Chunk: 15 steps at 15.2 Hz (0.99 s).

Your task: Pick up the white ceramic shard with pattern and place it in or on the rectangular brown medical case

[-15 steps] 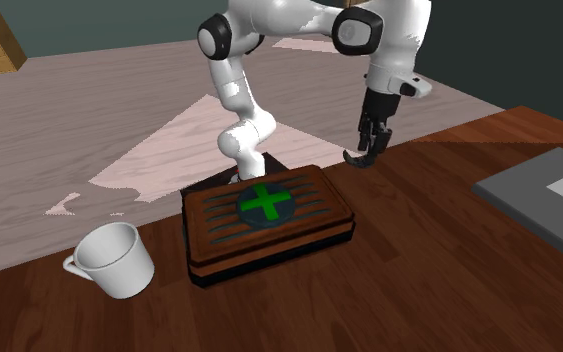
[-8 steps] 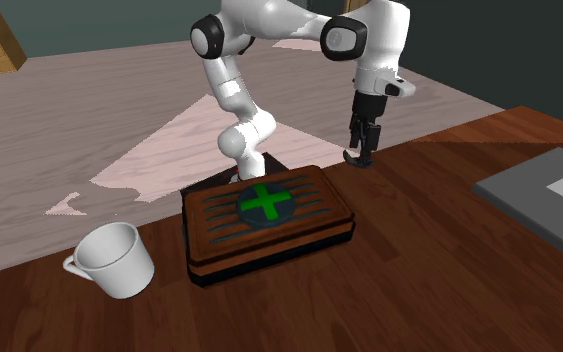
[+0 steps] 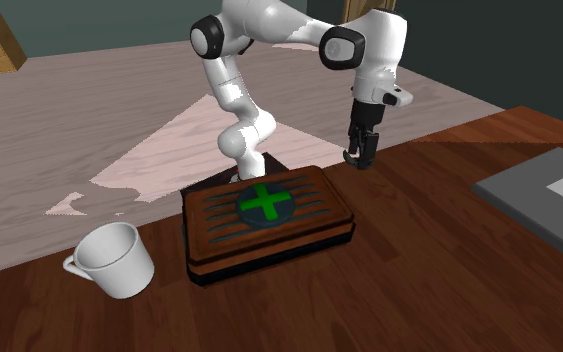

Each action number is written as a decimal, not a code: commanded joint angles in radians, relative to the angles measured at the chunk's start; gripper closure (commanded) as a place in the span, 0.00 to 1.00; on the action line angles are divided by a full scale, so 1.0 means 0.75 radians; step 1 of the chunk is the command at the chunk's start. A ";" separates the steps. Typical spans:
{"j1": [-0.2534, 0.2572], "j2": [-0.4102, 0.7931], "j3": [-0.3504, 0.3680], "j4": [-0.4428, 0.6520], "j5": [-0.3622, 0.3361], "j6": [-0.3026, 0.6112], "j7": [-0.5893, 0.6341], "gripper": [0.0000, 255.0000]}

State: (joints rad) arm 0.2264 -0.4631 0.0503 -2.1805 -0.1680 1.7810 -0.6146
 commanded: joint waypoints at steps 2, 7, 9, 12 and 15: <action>0.000 0.000 0.000 0.000 0.000 0.000 0.000 0.00; 0.000 -0.002 0.000 0.001 0.000 -0.003 0.000 1.00; 0.000 -0.002 0.000 0.002 0.000 -0.003 0.000 1.00; 0.000 0.000 0.000 -0.001 0.000 0.001 0.000 1.00; 0.000 0.005 0.001 0.058 0.002 -0.052 -0.008 1.00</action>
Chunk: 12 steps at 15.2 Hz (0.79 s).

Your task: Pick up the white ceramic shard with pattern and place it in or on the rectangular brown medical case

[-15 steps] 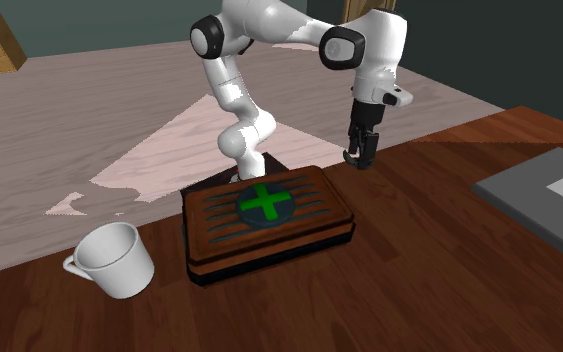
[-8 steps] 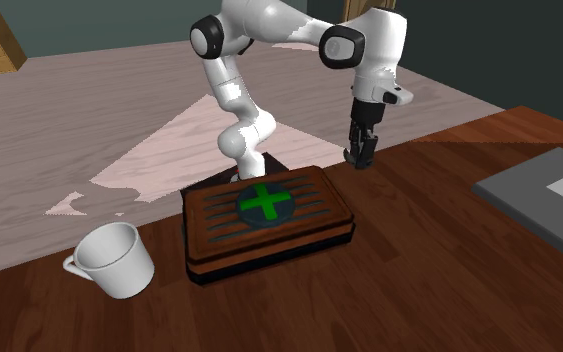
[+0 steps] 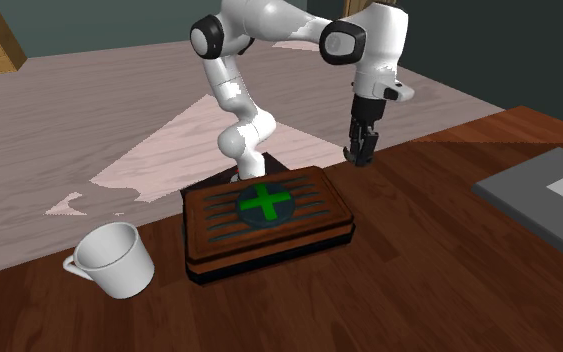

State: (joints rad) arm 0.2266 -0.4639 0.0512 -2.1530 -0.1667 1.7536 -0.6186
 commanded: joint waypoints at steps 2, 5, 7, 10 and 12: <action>-0.001 0.011 0.000 0.061 0.001 -0.050 -0.009 1.00; -0.002 0.021 0.002 0.123 0.002 -0.101 -0.017 1.00; -0.002 0.029 0.002 0.166 0.003 -0.136 -0.022 1.00; -0.003 0.043 0.004 0.232 0.003 -0.188 -0.030 1.00; -0.004 0.053 0.005 0.278 0.003 -0.223 -0.035 1.00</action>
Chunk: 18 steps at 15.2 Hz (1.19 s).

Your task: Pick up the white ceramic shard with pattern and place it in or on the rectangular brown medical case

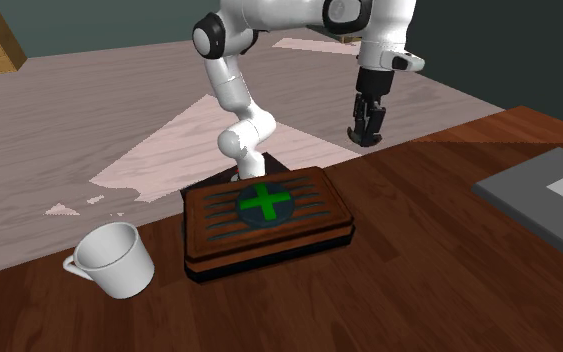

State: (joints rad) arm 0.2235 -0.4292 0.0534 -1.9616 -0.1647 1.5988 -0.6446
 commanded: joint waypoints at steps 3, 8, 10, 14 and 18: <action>-0.001 0.025 0.004 0.094 0.000 -0.069 -0.008 1.00; -0.003 0.061 0.007 0.220 -0.001 -0.158 -0.021 1.00; -0.004 0.077 0.009 0.273 -0.002 -0.194 -0.027 1.00; -0.005 0.115 0.012 0.385 -0.005 -0.268 -0.037 1.00; -0.026 0.107 -0.035 0.395 -0.017 -0.274 -0.107 1.00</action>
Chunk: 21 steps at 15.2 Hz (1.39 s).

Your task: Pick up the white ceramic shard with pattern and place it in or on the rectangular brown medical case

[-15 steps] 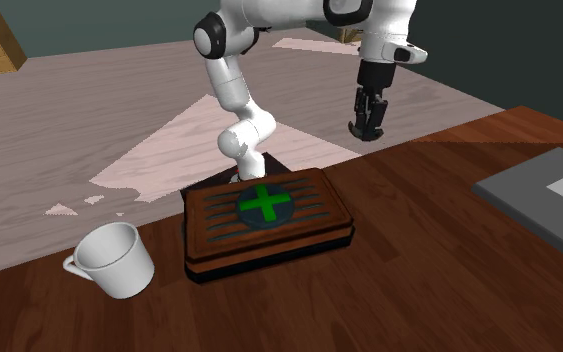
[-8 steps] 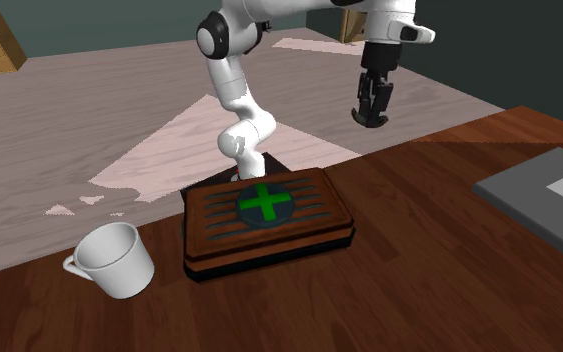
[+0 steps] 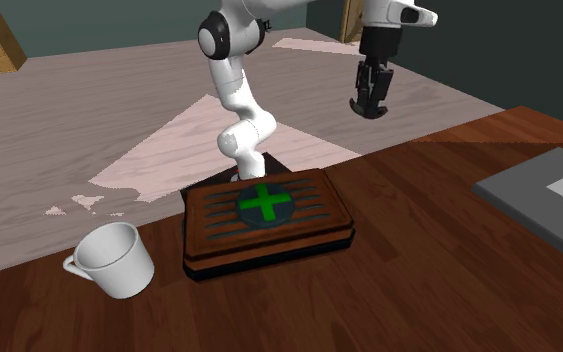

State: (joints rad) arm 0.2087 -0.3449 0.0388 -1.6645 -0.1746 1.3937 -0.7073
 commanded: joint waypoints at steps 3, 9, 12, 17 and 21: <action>-0.036 -0.022 -0.088 -0.021 -0.020 0.021 -0.124 1.00; -0.095 -0.016 -0.236 -0.017 -0.051 0.062 -0.325 1.00; -0.123 0.008 -0.311 0.006 -0.060 0.083 -0.427 1.00; -0.170 0.079 -0.441 0.078 -0.057 0.115 -0.602 1.00; -0.210 0.167 -0.550 0.168 -0.031 0.137 -0.748 1.00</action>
State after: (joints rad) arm 0.0597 -0.2382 -0.3502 -1.5566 -0.2038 1.4900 -1.2352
